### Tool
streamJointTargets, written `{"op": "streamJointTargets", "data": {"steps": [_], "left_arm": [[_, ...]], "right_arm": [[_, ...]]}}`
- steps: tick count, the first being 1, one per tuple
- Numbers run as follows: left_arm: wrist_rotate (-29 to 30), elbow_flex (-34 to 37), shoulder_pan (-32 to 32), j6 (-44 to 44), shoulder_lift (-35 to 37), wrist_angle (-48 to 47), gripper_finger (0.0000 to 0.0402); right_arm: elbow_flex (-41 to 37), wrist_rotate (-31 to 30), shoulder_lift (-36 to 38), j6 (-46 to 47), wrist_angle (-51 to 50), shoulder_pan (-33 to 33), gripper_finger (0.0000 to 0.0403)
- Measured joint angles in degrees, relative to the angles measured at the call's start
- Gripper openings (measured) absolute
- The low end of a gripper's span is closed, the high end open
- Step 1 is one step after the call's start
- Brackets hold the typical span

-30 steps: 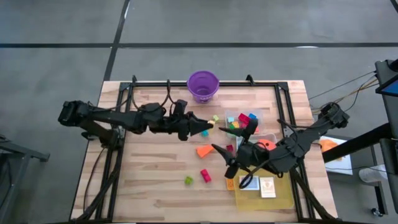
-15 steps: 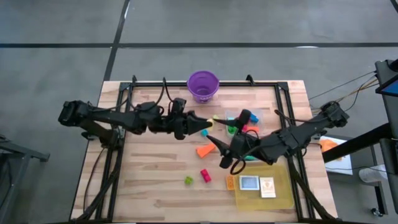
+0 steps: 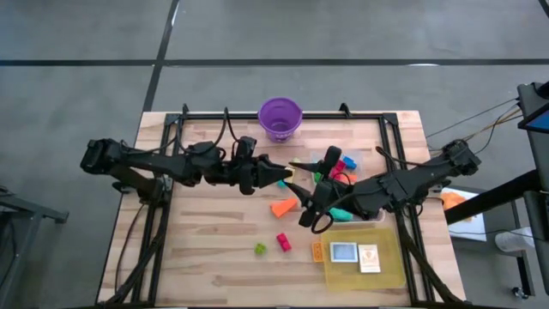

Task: Pick & Place Toys
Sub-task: Put the light yellow game piece into the transparent bin

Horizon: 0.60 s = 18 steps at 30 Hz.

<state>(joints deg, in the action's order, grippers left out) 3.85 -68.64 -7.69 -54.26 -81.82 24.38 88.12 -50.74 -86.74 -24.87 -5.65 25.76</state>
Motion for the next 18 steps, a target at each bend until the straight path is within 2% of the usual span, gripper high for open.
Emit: {"op": "streamJointTargets", "data": {"steps": [5, 15, 18], "left_arm": [[-0.2, 0.0, 0.0, -0.1, 0.0, 0.0, 0.0122], [-0.4, 0.0, 0.0, -0.1, 0.0, 0.0, 0.0122], [-0.4, 0.0, 0.0, 0.2, 0.0, 0.1, 0.0161]], "right_arm": [[0.1, 0.0, 0.0, -1.0, -0.2, -0.4, 0.0129], [0.1, 0.0, 0.0, -0.9, -0.2, -0.9, 0.0126], [0.1, 0.1, 0.0, -0.1, -0.1, -0.9, 0.0126]]}}
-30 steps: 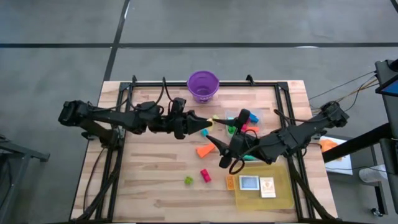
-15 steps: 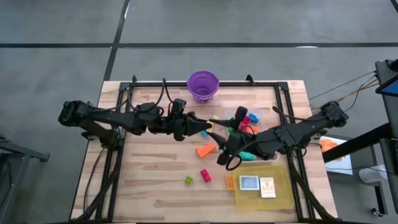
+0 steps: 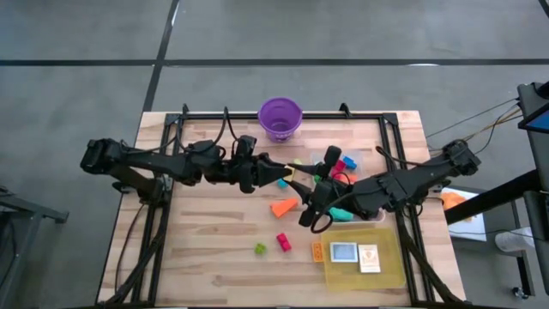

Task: Pick & Place Toys
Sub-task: Put the light yellow game piece into the transparent bin

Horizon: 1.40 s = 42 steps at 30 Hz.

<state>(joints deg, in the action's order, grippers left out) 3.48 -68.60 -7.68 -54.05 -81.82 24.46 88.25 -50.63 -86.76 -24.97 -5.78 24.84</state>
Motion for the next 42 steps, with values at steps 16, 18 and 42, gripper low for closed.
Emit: {"op": "streamJointTargets", "data": {"steps": [16, 18, 42], "left_arm": [[-0.1, 0.0, 0.0, 0.0, -0.1, -0.1, 0.0345], [-0.1, 0.0, 0.0, 0.0, -0.1, -0.1, 0.0346], [5.2, 0.1, 1.5, -0.2, 5.9, -26.8, 0.0347]], "right_arm": [[0.0, 7.5, -0.1, 11.7, -0.9, -2.1, 0.0126], [0.0, 8.4, 0.0, 13.3, -2.2, -2.4, 0.0126], [-0.5, 13.8, 9.9, 36.5, -22.9, -5.0, 0.0126]]}}
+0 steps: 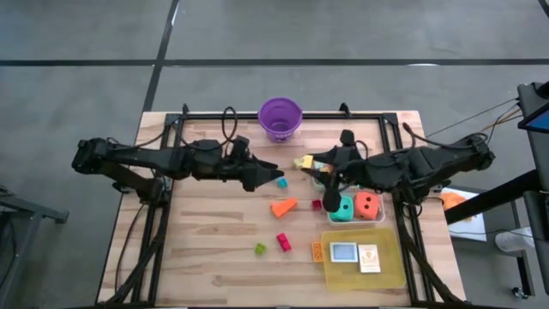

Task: Pick & Place Toys
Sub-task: Put the light yellow game piece into the transparent bin

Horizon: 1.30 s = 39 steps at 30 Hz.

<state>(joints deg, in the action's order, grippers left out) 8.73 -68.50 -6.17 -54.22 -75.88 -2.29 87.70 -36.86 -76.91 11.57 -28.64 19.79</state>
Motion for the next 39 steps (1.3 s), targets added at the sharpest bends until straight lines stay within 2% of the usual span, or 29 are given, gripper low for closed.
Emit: {"op": "streamJointTargets", "data": {"steps": [8, 12, 16, 22, 26, 32, 39], "left_arm": [[0.9, 0.0, 0.3, -1.4, 2.9, -20.0, 0.0347], [0.8, 0.2, -0.2, -4.0, 2.3, -30.4, 0.0347], [0.7, 1.7, -0.9, -6.6, 2.2, -34.2, 0.0347], [0.3, 4.7, -2.6, -8.3, 2.2, -33.7, 0.0347], [0.1, 7.1, -4.0, -11.1, 2.2, -33.8, 0.0347], [0.0, 9.6, -4.8, -14.8, 2.2, -33.3, 0.0347], [-0.2, 10.0, -4.8, -15.2, 1.9, -30.7, 0.0347]], "right_arm": [[-0.3, 2.4, 4.7, 11.3, -16.0, -5.5, 0.0126], [-1.1, 8.8, 5.2, 17.7, -26.3, -12.1, 0.0126], [-4.4, 15.7, 5.7, 20.4, -29.9, -20.1, 0.0126], [-16.1, 27.1, 5.3, 21.9, -27.8, -30.4, 0.0126], [-26.6, 33.5, 5.0, 24.0, -21.5, -33.9, 0.0126], [-37.6, 34.3, 4.2, 28.8, -14.1, -34.6, 0.0126], [-42.8, 34.3, 0.1, 30.0, -5.5, -34.9, 0.0126]]}}
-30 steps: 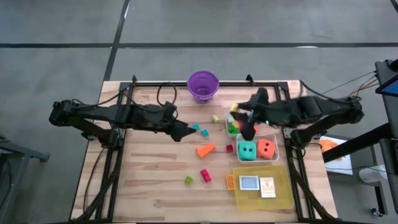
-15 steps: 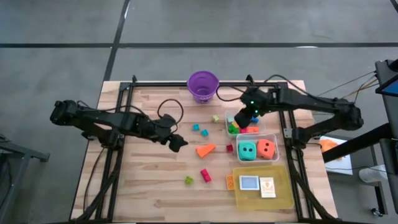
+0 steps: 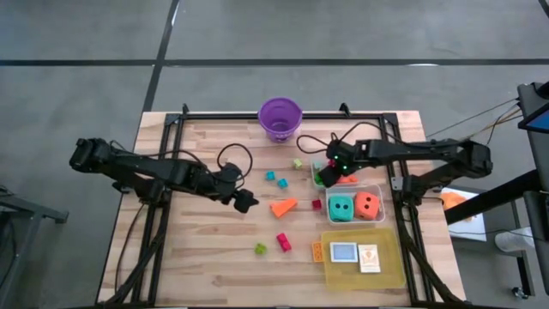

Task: Pick & Place Toys
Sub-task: Put the light yellow game piece into the transparent bin

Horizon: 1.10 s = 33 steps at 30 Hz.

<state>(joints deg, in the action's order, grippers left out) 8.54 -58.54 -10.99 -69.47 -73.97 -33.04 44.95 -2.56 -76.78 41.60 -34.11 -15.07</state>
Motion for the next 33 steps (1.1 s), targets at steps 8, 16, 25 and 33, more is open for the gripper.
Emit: {"op": "streamJointTargets", "data": {"steps": [8, 16, 25, 33], "left_arm": [[-1.1, 0.0, 0.0, 0.0, 0.0, 1.8, 0.0347], [-1.7, 0.0, -0.7, 0.0, 0.0, 1.8, 0.0347], [-1.7, 0.0, -0.8, 0.0, 0.0, 1.7, 0.0347], [-1.7, 0.0, -0.8, 0.0, 0.0, 1.7, 0.0347]], "right_arm": [[4.8, 0.8, -10.4, -2.6, 0.4, -0.3, 0.0126], [7.7, -0.6, -11.8, -5.6, -0.1, -0.9, 0.0126], [7.2, -1.9, -11.1, -6.1, -2.8, -3.4, 0.0126], [7.1, -0.5, -13.0, -6.3, -2.1, -3.5, 0.0126]]}}
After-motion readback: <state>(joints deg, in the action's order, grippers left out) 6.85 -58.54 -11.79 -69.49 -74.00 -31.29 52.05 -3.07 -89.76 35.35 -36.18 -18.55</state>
